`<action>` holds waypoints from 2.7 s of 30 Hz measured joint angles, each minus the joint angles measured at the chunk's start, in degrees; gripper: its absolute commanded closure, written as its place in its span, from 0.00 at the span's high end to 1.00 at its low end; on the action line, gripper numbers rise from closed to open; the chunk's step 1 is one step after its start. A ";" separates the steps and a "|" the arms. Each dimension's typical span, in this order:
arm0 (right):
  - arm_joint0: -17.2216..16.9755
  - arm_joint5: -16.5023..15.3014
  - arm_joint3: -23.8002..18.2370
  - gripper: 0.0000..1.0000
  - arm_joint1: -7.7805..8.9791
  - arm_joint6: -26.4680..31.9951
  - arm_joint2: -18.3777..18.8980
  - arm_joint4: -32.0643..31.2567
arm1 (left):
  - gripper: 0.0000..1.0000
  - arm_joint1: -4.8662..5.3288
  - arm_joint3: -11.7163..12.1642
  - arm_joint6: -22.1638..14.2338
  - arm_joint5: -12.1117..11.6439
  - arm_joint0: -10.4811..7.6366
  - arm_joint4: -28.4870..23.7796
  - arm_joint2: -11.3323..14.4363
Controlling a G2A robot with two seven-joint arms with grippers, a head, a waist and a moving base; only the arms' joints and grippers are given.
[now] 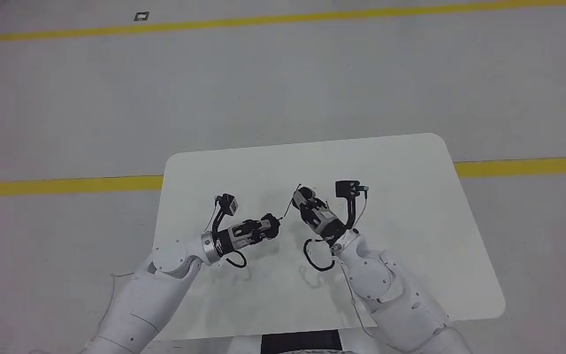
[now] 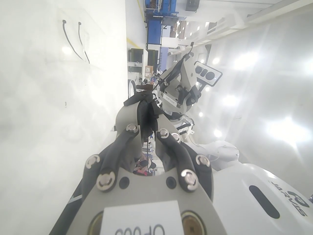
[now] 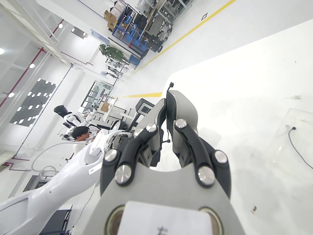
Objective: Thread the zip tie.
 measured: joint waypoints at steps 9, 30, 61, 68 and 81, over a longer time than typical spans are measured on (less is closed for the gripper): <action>0.67 0.56 0.80 0.00 -0.30 -0.64 -0.68 -0.37 | 0.00 0.00 0.00 0.00 0.00 0.00 0.00 0.00; 0.41 1.17 0.34 0.00 -0.48 0.20 -0.78 -1.08 | 0.00 0.00 0.00 0.00 0.00 0.00 0.00 0.00; -0.03 1.20 0.02 0.00 -0.65 0.91 -0.83 -1.56 | 0.00 0.00 0.00 0.00 0.00 0.00 0.00 0.00; -0.12 1.10 0.05 0.00 -0.69 1.33 -0.98 -1.49 | 0.00 0.00 0.00 0.00 0.00 0.00 0.00 0.00; -0.59 1.29 -0.15 0.00 -0.68 2.48 -1.12 -1.41 | 0.00 0.00 0.00 0.00 0.00 0.00 0.00 0.00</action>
